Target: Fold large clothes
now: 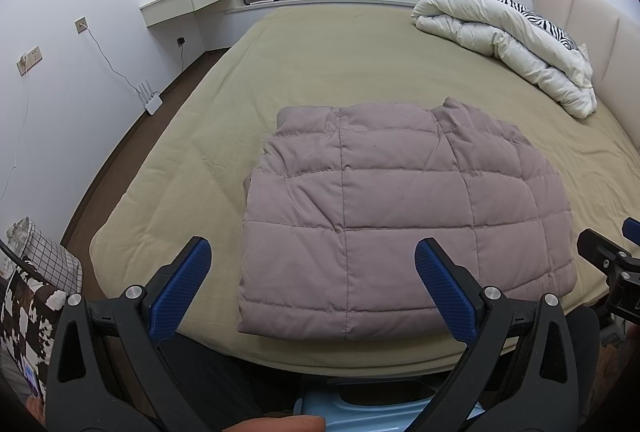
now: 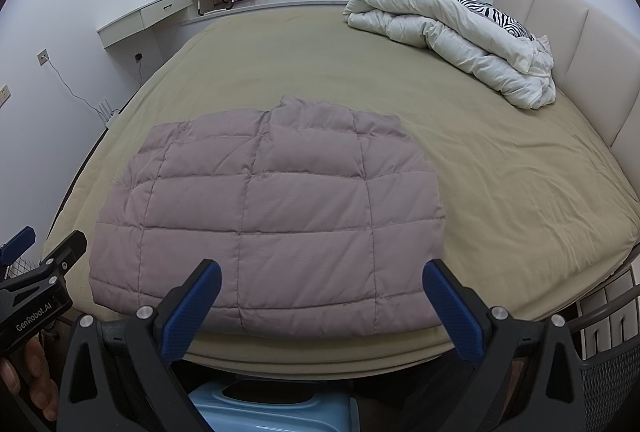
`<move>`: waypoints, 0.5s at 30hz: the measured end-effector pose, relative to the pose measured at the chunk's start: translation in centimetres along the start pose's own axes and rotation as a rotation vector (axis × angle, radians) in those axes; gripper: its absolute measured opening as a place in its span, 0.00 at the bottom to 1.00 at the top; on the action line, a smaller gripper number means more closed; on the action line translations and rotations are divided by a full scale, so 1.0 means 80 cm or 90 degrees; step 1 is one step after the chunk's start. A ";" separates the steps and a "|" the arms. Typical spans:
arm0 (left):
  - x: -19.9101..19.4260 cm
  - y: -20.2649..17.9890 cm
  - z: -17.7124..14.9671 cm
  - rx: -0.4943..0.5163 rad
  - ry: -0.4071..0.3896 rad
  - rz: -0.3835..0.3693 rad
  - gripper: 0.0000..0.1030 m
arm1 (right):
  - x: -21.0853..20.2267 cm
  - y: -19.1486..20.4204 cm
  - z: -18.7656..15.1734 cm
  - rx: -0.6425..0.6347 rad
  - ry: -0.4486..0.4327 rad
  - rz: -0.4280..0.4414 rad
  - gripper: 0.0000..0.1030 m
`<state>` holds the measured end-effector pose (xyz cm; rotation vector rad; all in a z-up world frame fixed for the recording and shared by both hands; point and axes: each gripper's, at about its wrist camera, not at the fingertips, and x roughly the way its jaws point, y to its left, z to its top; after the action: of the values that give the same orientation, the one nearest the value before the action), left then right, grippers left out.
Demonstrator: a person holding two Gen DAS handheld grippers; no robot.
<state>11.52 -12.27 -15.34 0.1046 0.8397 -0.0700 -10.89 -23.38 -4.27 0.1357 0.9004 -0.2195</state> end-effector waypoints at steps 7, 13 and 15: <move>0.001 -0.001 -0.001 0.001 0.000 -0.001 1.00 | 0.000 0.000 0.000 0.000 0.001 0.001 1.00; -0.001 -0.004 -0.004 0.005 -0.006 -0.002 1.00 | 0.001 0.001 -0.002 -0.001 0.003 0.002 1.00; -0.002 -0.005 -0.004 0.008 -0.014 -0.001 1.00 | 0.003 0.000 -0.002 -0.002 0.005 0.004 1.00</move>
<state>11.11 -12.65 -15.45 0.1155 0.8180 -0.0780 -10.85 -23.40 -4.55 0.1372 0.9072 -0.2118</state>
